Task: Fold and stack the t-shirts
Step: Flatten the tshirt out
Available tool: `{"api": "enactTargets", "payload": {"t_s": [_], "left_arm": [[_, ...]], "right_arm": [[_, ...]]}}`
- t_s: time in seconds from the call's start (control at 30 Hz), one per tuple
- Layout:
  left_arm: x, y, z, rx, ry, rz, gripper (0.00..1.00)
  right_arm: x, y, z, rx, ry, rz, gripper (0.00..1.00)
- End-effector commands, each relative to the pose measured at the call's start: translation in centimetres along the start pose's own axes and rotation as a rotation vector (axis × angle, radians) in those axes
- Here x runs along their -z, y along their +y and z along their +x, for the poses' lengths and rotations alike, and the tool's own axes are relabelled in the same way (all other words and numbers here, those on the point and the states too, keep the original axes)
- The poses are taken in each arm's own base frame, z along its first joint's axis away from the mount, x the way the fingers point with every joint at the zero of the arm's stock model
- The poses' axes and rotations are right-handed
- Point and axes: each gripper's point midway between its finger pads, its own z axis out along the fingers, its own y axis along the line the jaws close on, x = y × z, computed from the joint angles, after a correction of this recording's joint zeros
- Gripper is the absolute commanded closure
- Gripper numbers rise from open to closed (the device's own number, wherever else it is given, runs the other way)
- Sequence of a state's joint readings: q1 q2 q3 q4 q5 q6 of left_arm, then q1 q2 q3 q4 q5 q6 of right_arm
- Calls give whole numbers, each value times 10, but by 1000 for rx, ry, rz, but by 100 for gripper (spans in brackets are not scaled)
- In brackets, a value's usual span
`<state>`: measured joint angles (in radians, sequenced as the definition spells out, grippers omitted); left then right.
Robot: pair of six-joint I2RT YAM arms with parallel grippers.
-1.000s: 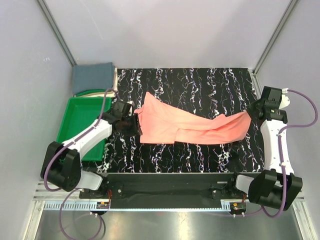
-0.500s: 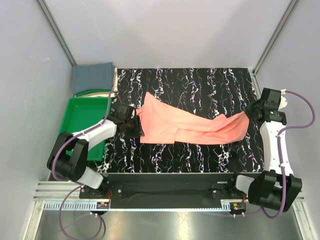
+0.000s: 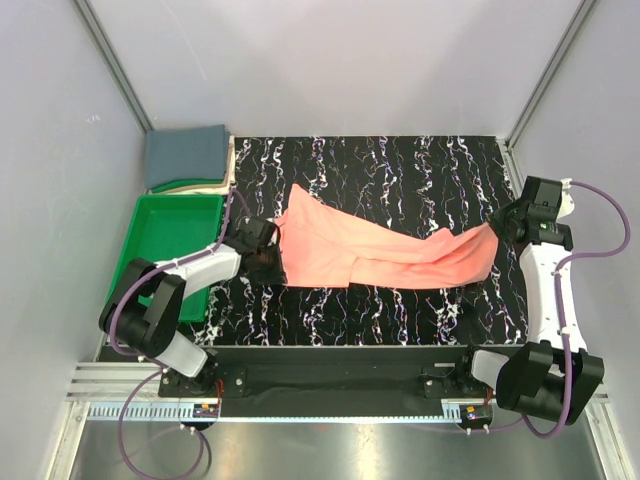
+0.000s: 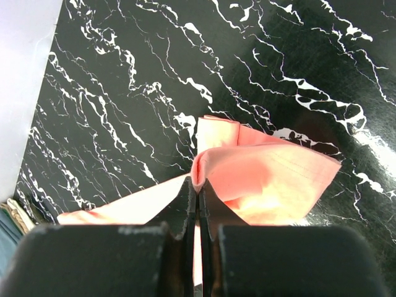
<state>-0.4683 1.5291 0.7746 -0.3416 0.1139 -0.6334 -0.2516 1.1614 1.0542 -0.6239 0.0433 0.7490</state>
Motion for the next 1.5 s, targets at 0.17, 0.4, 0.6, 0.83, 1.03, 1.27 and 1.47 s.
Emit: {"api": "enactTargets", "payload": {"t_s": [0.17, 0.4, 0.6, 0.83, 1.03, 1.27, 1.47], "left_arm": [[14, -12, -12, -31, -64, 24, 100], [115, -67, -70, -92, -286, 178, 100], [272, -115, -111, -128, -571, 361, 100], [452, -105, -105, -23, -945, 505, 100], [501, -104, -64, -53, -948, 642, 100], [502, -90, -59, -29, -978, 615, 100], [421, -104, -126, -56, -890, 372, 100]], "right_arm": [[9, 4, 1, 19, 18, -19, 100], [50, 18, -1, 30, 63, -50, 100], [131, 55, -37, 18, -33, -174, 100], [253, 94, -62, -9, -178, -440, 100], [337, 79, -50, 43, -294, -570, 100], [343, 69, -38, 22, -264, -558, 100], [248, 108, -62, -25, -181, -526, 100]]}}
